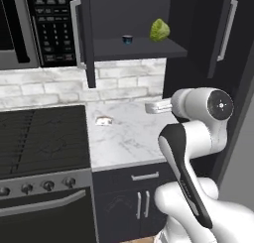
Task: Pick the yogurt and cereal from the counter and place them in the cabinets closest to them.
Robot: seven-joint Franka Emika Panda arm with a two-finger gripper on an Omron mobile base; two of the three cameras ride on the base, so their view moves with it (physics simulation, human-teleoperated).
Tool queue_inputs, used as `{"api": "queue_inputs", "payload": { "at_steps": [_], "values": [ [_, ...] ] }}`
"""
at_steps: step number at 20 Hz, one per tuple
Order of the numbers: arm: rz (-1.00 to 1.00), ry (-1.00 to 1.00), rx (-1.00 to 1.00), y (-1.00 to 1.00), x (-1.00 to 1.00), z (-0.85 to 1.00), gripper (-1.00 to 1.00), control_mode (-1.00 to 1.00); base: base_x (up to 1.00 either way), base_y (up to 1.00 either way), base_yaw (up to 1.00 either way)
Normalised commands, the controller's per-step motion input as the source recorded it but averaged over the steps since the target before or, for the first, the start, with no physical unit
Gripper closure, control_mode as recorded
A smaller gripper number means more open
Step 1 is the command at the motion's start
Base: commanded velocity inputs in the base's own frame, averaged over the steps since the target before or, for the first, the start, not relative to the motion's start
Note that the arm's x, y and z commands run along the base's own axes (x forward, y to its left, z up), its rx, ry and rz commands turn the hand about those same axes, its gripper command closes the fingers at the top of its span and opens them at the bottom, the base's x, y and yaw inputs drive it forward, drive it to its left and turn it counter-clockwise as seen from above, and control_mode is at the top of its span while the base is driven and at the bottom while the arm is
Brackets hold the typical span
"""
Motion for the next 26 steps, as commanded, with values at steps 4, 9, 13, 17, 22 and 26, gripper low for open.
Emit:
{"api": "queue_inputs", "payload": {
  "at_steps": [4,9,13,17,22,26],
  "values": [
    [0.0,0.0,0.0,0.0,0.0,0.0,-1.0,1.0,-0.55,0.03,0.0],
    [0.0,0.0,0.0,0.0,0.0,0.0,-1.0,1.0,-0.48,0.06,0.0],
    [0.0,0.0,0.0,0.0,0.0,0.0,-1.0,1.0,-0.36,0.1,0.0],
    [0.0,0.0,0.0,0.0,0.0,0.0,-1.0,1.0,-0.22,0.11,0.0],
    [0.0,0.0,0.0,0.0,0.0,0.0,-1.0,1.0,-0.23,0.34,0.0],
    [0.0,0.0,0.0,0.0,0.0,0.0,-1.0,1.0,-0.21,0.47,0.0]
  ]
}}
